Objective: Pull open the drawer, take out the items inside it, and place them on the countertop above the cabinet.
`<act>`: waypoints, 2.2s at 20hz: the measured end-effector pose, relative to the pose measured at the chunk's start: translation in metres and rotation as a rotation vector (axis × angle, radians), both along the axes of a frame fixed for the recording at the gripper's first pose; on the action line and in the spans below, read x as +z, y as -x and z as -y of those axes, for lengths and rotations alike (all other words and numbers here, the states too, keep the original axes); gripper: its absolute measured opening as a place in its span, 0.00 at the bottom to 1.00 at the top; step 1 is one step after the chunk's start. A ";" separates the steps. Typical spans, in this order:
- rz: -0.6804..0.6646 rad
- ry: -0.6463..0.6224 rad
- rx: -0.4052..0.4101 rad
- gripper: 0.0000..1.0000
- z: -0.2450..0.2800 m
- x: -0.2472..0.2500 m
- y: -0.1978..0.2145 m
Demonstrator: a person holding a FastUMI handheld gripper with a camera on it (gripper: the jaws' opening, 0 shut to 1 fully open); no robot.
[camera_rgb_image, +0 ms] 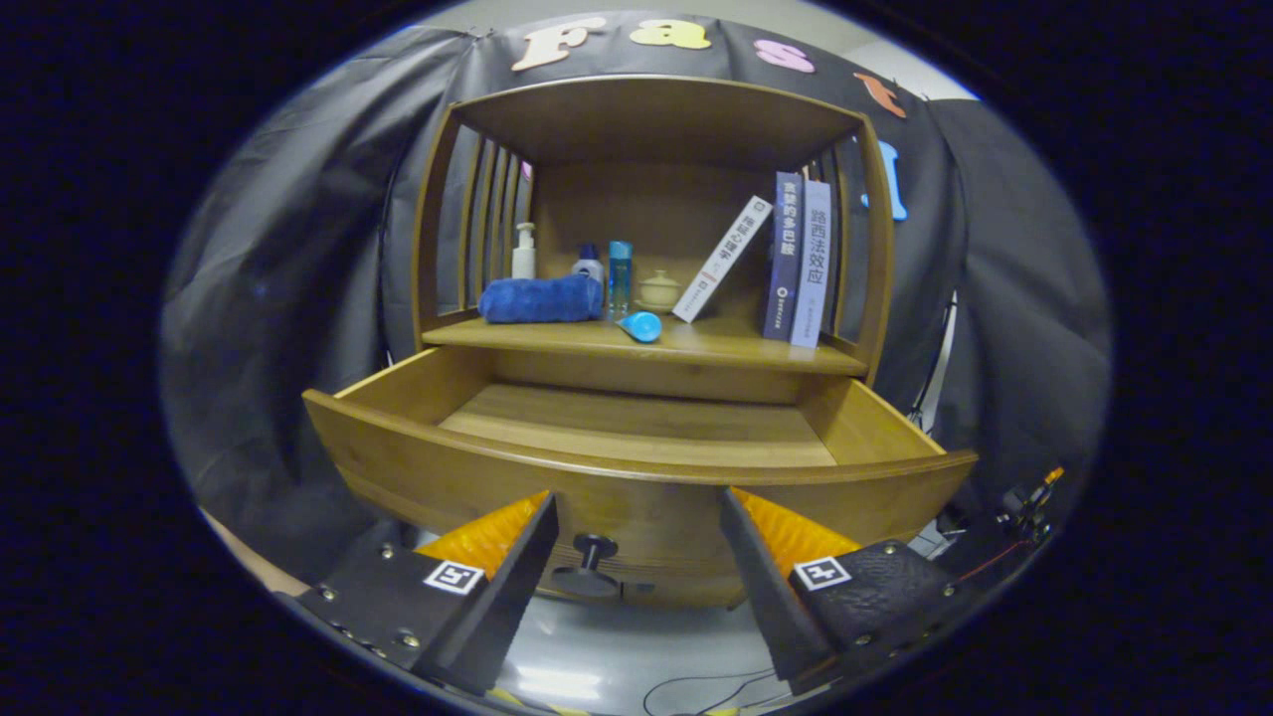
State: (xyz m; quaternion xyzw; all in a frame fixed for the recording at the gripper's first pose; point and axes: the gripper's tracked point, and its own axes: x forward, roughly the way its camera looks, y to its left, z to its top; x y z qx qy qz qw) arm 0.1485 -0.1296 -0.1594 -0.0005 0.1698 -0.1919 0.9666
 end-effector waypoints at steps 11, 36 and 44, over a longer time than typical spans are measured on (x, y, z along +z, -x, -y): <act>0.024 0.030 -0.069 0.97 0.009 -0.002 -0.009; 0.051 0.046 -0.057 0.97 0.024 0.005 -0.046; 0.037 0.041 -0.062 0.98 0.024 0.005 -0.050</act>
